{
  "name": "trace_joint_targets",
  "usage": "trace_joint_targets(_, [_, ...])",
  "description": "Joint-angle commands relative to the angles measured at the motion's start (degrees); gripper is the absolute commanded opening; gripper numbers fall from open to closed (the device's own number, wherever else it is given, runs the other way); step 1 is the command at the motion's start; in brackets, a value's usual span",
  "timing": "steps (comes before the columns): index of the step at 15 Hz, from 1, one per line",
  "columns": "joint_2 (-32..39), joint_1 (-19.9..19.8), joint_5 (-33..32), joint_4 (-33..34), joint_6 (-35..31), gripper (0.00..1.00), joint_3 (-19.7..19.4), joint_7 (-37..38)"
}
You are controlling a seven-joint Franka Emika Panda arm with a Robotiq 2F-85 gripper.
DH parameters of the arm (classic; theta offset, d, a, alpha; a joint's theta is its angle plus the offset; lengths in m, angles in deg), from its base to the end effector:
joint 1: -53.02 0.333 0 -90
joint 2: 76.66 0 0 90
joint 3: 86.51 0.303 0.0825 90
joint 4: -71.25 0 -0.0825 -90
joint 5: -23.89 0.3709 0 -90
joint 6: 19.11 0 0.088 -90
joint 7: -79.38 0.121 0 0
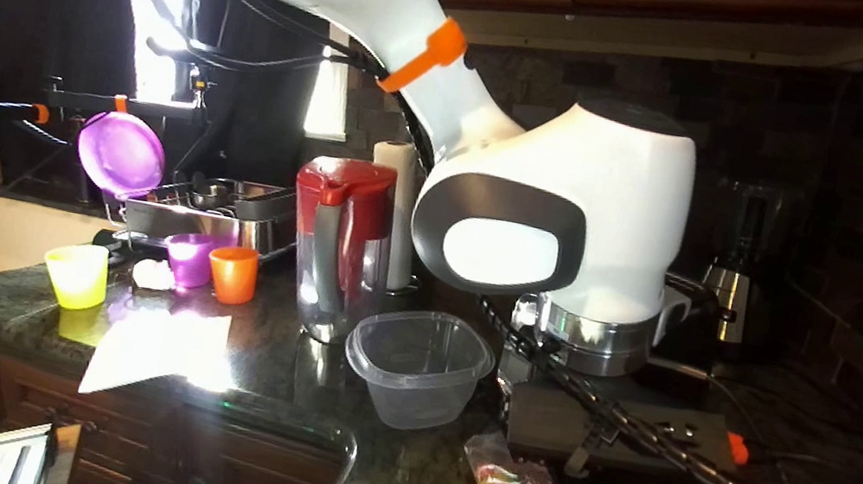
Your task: Uncover the lunchbox and put the plastic inside it
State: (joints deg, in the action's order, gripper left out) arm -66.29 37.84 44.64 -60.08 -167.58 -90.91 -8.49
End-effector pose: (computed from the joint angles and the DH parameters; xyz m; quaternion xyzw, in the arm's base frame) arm 0.4992 -0.1822 0.2663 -0.8956 -0.4302 -0.1128 0.0092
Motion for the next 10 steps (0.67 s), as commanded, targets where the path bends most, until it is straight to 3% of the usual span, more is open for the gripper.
trace_joint_targets(1, [-5.25, -0.38, -0.30, -4.01, 1.03, 0.01, -0.67, -0.61])
trace_joint_targets(5, [-9.22, 0.44, -0.39, -5.05, 3.72, 0.01, -1.72, -0.10])
trace_joint_targets(10, [-11.79, 1.60, -1.62, -3.80, 11.75, 0.01, -3.35, 1.06])
